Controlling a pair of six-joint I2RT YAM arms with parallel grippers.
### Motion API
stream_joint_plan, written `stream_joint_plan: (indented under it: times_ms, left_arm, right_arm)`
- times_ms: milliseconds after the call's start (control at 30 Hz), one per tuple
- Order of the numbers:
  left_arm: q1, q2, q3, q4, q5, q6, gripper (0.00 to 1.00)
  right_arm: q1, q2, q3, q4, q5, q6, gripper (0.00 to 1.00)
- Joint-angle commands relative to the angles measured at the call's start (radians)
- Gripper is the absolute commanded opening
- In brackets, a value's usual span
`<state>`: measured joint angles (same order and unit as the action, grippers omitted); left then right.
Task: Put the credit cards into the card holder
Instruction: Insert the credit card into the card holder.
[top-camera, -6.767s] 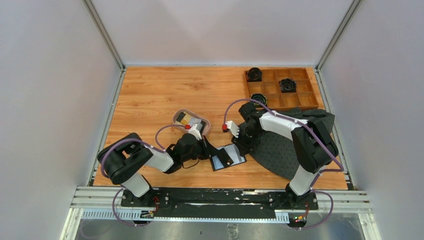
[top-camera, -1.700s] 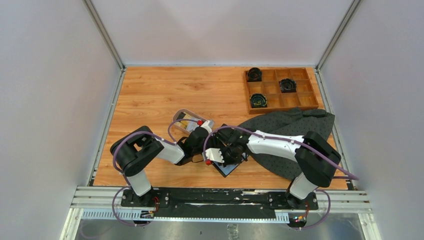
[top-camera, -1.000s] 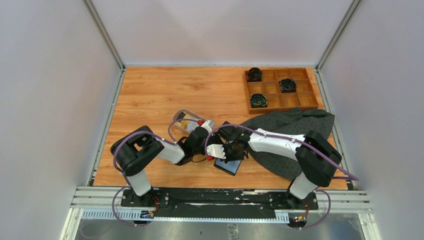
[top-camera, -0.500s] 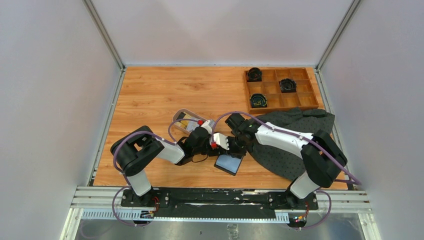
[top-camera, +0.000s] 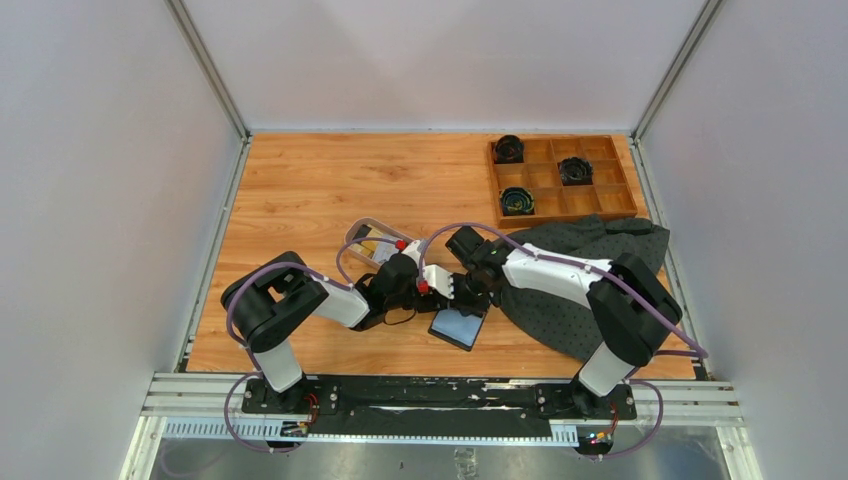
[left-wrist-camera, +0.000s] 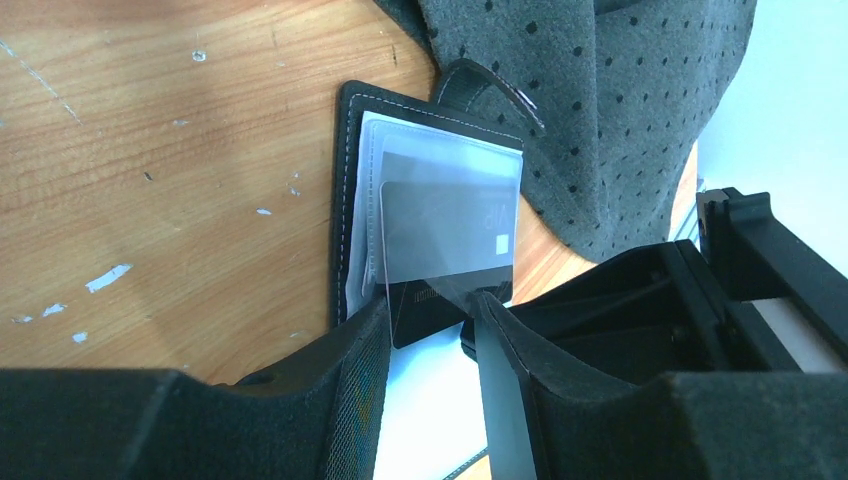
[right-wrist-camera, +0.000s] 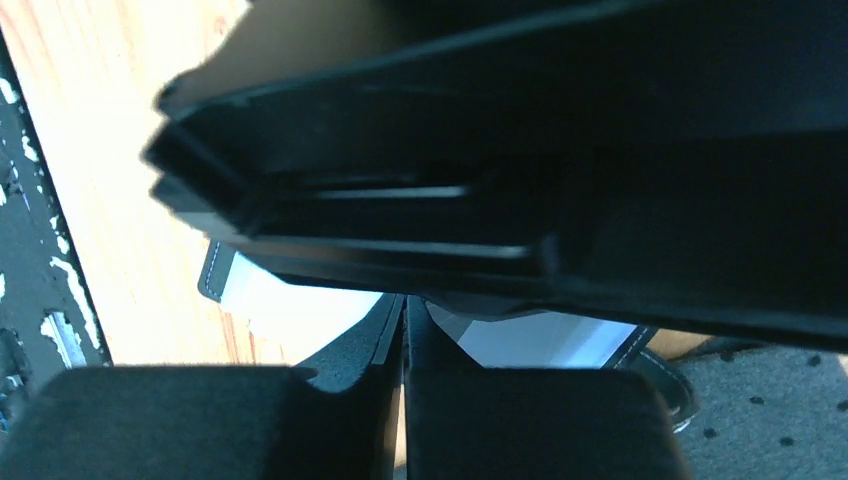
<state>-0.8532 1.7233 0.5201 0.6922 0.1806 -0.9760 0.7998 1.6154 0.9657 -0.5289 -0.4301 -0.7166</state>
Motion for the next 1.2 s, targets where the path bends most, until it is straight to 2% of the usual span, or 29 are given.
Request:
stream_joint_plan:
  times_ms: [0,300,467,833,967,1100,1167]
  left_arm:
    - [-0.009,0.027,-0.021,-0.104,-0.013,0.04,0.43]
    - [-0.008,0.029,-0.019,-0.105,-0.01,0.04,0.43]
    - [-0.008,0.022,-0.02,-0.104,-0.011,0.039,0.44]
    - [-0.008,-0.104,-0.066,-0.105,-0.029,0.034,0.48]
    - [-0.009,-0.11,-0.079,-0.106,-0.027,0.03,0.51]
    - [-0.009,-0.149,-0.102,-0.106,-0.035,0.03,0.53]
    - [-0.009,-0.173,-0.113,-0.12,-0.043,0.031,0.53]
  right_arm:
    - [-0.003,0.002,0.012,0.046,0.117,0.051,0.03]
    - [-0.008,-0.017,-0.014,0.12,0.228,0.093,0.0]
    - [-0.009,-0.022,-0.019,0.139,0.241,0.112,0.0]
    - [-0.06,-0.09,0.012,0.009,-0.017,0.017,0.05]
    - [-0.09,-0.1,0.015,0.003,-0.054,0.027,0.1]
    - [-0.12,-0.102,0.018,0.004,-0.093,0.049,0.24]
    - [-0.136,-0.098,0.021,0.004,-0.111,0.063,0.28]
